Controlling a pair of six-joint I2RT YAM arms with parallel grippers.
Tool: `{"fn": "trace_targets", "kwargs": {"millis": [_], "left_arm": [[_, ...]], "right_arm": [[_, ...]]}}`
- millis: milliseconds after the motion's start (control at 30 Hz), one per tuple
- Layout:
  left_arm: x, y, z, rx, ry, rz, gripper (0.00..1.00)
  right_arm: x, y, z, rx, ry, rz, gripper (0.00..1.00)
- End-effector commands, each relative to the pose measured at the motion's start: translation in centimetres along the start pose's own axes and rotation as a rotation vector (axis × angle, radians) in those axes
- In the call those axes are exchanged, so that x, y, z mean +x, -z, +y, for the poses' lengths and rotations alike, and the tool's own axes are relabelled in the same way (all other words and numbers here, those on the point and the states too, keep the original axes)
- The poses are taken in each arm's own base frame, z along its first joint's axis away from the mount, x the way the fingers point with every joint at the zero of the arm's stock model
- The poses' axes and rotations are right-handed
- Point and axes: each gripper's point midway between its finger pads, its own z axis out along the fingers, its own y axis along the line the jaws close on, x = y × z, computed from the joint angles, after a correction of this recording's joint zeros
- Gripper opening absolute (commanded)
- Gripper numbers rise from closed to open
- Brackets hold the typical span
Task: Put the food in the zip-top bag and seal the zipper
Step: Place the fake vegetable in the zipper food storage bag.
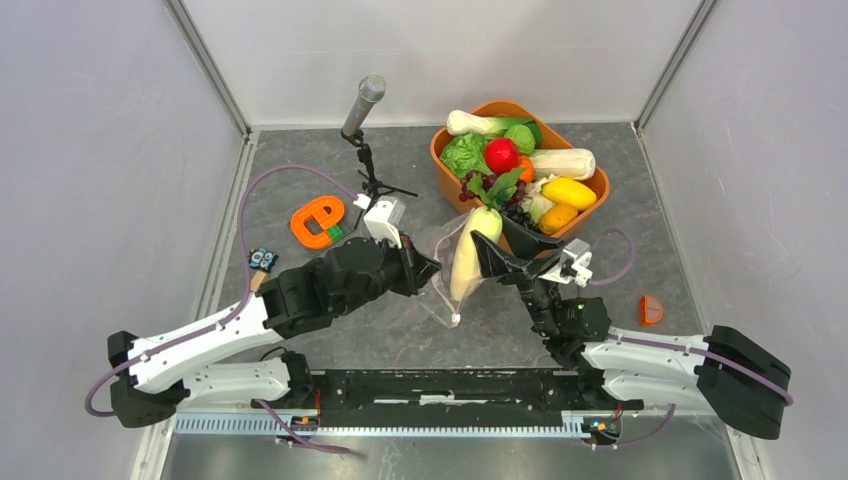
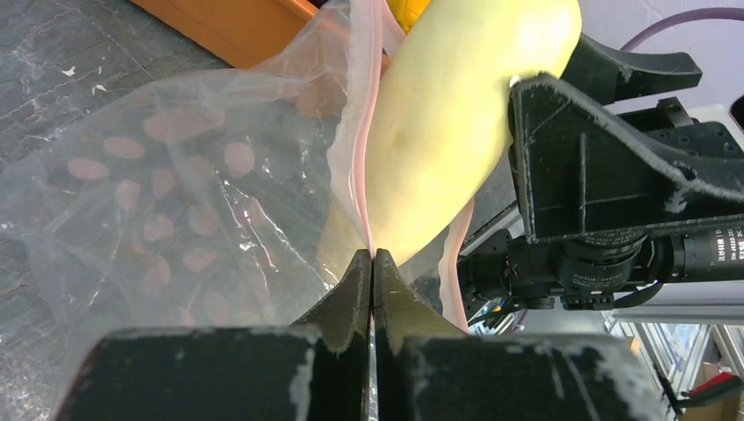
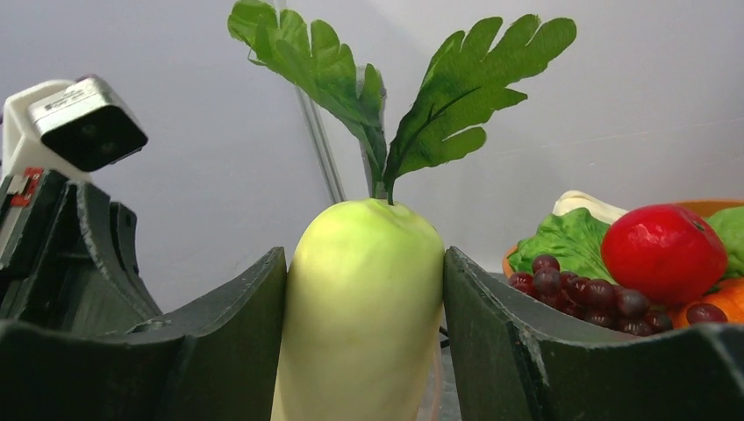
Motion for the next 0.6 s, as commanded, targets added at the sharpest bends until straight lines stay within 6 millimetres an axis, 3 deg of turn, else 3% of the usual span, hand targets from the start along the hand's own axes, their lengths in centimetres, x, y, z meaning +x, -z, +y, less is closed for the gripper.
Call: {"fn": "trace_targets", "kwargs": {"millis": [0,133,167,233,267,333,500,567], "left_arm": [[-2.5,0.8,-0.2,-0.008,0.068,-0.1,0.02],[-3.7,1.5,0.2,-0.02,0.076,-0.142,0.02],[-4.0,1.7,0.3,-0.023,0.075,-0.154,0.02],[-4.5,2.0,0.8,-0.041,0.071,-0.17,0.02],[-4.6,2.2,1.1,-0.052,0.068,-0.173,0.02],[-4.8,2.4,1.6,-0.068,0.066,-0.181,0.02],[-4.7,2.6,2.1,-0.078,0.06,-0.182,0.02],[-4.6,2.6,2.2,-0.083,0.057,-0.18,0.02]], "right_arm": [[-2.9,-0.3,2.4,-0.124,0.037,-0.117,0.35],[-1.4,-0.7,4.9,-0.259,0.095,-0.047,0.53],[-0.9,-0.6,5.4,-0.283,0.088,-0.014,0.64],[-0.6,-0.6,6.3,-0.326,0.075,0.03,0.74],[-0.2,-0.5,6.6,-0.344,0.082,0.059,0.76],[-0.4,-0.6,7.3,-0.382,0.093,0.089,0.71],[0.6,-0.4,10.3,-0.564,0.161,0.2,0.77],[0.6,-0.3,10.4,-0.572,0.163,0.223,0.79]]}}
